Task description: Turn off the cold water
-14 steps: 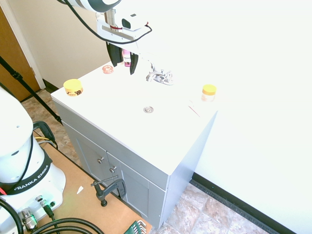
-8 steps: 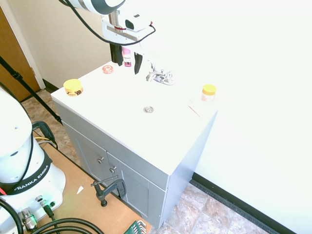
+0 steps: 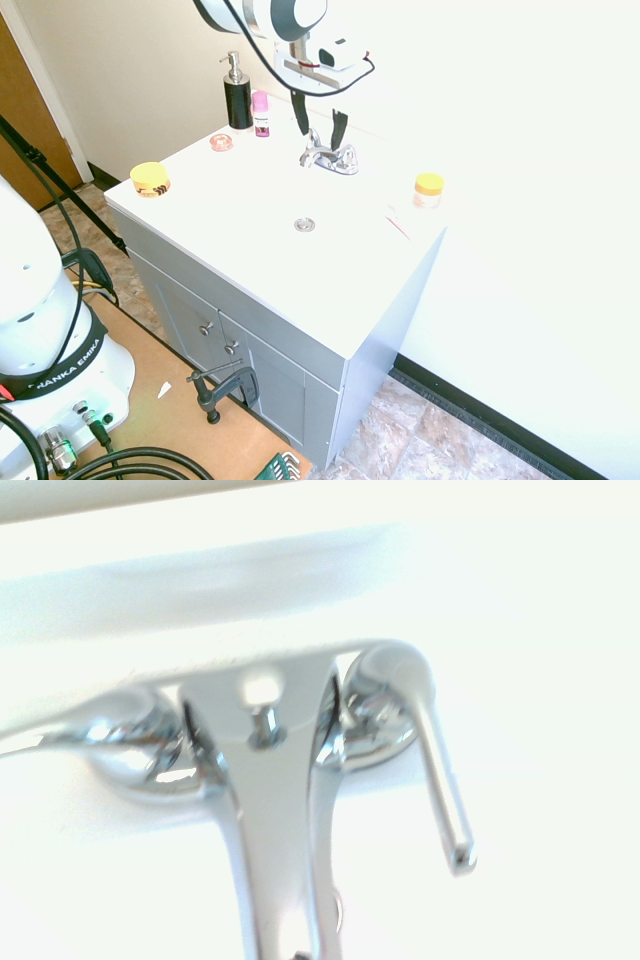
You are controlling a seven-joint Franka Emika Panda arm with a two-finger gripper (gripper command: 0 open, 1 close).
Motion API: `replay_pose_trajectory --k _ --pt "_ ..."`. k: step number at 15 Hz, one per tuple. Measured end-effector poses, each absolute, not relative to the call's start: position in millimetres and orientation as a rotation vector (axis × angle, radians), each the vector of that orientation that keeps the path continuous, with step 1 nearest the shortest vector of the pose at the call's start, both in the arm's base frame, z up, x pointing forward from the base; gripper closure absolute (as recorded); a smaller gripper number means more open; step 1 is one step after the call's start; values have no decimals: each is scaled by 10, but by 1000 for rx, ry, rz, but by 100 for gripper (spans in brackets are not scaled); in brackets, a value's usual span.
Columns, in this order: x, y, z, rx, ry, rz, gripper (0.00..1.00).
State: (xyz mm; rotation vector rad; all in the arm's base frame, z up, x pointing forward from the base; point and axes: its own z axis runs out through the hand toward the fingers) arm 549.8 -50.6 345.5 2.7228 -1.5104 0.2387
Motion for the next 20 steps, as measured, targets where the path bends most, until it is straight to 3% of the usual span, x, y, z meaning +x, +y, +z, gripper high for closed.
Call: replay_pose_trajectory --k 5,20 --pt "5787 -750 3260 2671 -1534 220 0" --pt "5960 -1206 3153 2592 -1590 246 0"
